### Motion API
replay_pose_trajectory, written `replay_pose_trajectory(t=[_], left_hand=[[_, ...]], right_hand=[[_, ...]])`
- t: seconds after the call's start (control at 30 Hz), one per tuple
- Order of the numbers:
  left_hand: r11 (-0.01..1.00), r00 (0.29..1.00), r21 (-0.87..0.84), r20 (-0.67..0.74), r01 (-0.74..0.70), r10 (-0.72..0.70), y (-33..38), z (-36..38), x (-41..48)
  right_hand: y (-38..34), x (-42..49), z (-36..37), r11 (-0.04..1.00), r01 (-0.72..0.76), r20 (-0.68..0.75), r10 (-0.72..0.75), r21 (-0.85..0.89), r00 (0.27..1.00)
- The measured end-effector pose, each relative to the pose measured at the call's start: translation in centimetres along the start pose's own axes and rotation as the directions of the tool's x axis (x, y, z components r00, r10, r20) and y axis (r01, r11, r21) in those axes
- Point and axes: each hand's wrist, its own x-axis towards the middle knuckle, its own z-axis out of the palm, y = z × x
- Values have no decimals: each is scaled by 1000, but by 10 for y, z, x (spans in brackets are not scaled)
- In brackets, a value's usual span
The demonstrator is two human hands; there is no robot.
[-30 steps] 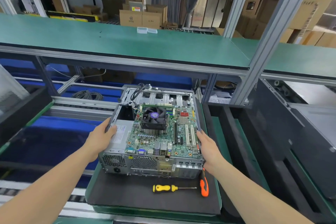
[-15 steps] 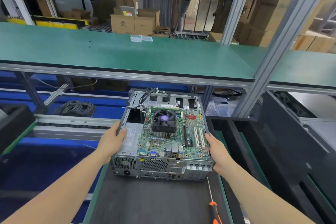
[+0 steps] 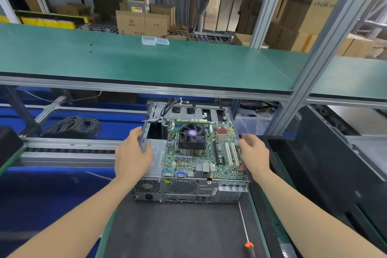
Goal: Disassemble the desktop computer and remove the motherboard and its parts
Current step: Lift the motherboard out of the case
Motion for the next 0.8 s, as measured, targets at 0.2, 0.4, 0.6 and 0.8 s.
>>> replay_pose_trajectory(t=[0.2,0.4,0.6,0.8], left_hand=[[932,856,-165,369,-322,361,70,2,18],[939,790,-118,513,-322,335,72,16,26],[950,818,-136,483,-283,313,72,12,12],[947,820,-166,474,-276,322,78,-1,-13]], right_hand=[[-90,2,26,768,597,597,-372,-231,710],[-114,-1,65,562,707,713,-269,-429,647],[-121,-12,53,529,716,689,-299,-456,660],[-109,-44,25,544,727,663,-363,-420,655]])
